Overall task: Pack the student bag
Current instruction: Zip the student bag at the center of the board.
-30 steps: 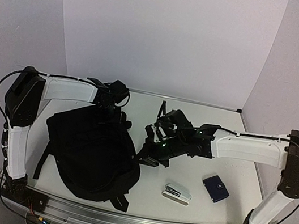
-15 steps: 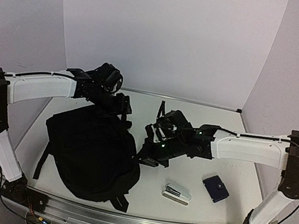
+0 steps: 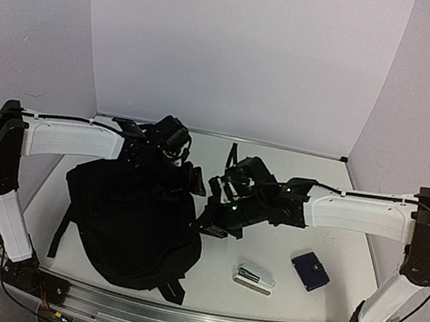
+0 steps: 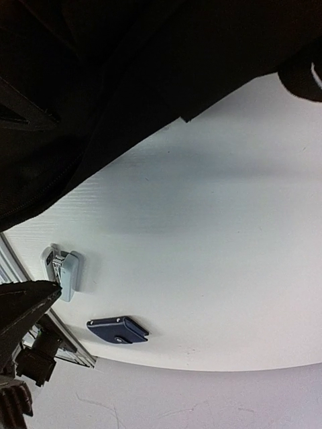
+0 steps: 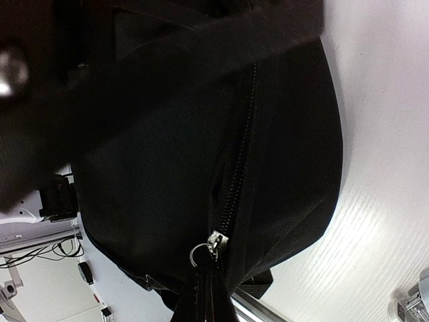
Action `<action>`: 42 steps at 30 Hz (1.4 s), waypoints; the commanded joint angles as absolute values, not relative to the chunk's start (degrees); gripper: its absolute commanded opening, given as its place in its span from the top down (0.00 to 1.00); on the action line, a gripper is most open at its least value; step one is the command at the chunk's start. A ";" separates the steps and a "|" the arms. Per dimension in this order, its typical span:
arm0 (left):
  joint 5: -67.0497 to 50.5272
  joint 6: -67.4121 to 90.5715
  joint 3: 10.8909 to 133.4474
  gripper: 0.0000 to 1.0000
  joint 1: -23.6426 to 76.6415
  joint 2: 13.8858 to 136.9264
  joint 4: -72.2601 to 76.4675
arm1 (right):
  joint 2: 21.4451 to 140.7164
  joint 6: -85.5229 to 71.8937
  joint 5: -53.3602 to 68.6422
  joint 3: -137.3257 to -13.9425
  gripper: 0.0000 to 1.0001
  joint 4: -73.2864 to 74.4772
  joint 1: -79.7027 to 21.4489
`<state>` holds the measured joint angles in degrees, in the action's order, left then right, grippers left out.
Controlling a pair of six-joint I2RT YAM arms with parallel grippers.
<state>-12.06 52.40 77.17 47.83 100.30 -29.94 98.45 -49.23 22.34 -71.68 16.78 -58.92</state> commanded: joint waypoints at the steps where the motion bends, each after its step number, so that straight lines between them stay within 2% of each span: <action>1: -14.81 53.26 80.69 0.28 49.13 103.14 -28.60 | 96.96 -48.24 21.58 -73.43 1.00 15.21 -59.46; 4: -14.81 53.47 80.68 0.42 49.88 103.96 -28.50 | 96.57 -48.34 21.29 -73.15 1.00 15.21 -59.43; 10: -12.97 54.10 80.26 0.87 50.00 104.05 -26.07 | 96.00 -48.80 21.10 -72.58 1.00 15.21 -59.46; 13: -10.79 53.51 81.77 0.99 49.96 104.62 -25.93 | 95.12 -49.22 20.66 -72.01 1.00 15.21 -59.44; 19: -4.97 52.48 84.81 1.00 48.12 104.96 -24.63 | 93.50 -50.48 19.91 -70.83 1.00 15.13 -59.50; 42: 1.87 55.50 87.32 1.00 39.10 106.91 -13.30 | 92.99 -55.46 14.86 -68.62 1.00 12.95 -60.78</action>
